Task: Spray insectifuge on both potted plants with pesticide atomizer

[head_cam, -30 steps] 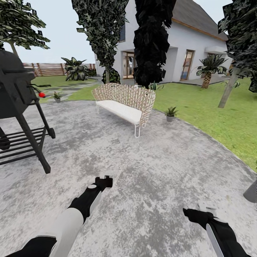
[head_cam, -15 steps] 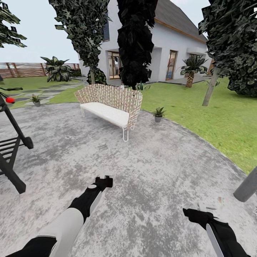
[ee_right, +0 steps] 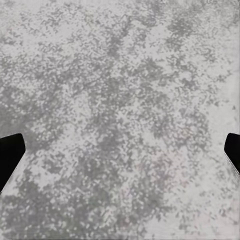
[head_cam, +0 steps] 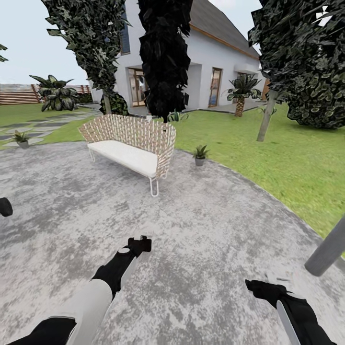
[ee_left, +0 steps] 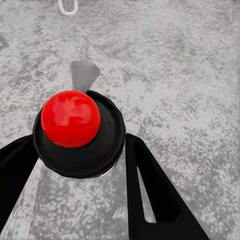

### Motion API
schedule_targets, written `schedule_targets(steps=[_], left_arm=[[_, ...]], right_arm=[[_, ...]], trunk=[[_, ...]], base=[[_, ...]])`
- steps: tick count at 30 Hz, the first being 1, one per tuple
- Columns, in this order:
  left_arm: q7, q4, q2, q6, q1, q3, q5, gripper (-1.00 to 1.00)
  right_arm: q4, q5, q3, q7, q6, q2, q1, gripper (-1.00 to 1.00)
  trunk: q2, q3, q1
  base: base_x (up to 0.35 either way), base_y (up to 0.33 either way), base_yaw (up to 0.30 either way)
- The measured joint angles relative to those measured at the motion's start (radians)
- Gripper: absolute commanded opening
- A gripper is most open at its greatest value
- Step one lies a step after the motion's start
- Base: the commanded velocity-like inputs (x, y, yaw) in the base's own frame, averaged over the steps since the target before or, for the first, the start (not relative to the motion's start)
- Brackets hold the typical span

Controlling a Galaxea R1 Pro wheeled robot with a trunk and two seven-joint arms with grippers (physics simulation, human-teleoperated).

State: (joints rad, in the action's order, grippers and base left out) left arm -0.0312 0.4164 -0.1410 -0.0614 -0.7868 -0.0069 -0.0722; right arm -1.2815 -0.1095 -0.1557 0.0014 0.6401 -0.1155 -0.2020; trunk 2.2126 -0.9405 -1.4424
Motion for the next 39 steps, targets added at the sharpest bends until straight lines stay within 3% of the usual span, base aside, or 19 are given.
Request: schedule_targets(steps=[39], left_arm=[[0.0, 0.0, -0.002, 0.0, 0.0, 0.0, 0.0, -1.0]], right_arm=[[0.0, 0.0, 0.0, 0.0, 0.0, -0.001, 0.0, 1.0]], trunk=[[0.0, 0.0, 0.0]], base=[[0.338, -0.093, 0.0]])
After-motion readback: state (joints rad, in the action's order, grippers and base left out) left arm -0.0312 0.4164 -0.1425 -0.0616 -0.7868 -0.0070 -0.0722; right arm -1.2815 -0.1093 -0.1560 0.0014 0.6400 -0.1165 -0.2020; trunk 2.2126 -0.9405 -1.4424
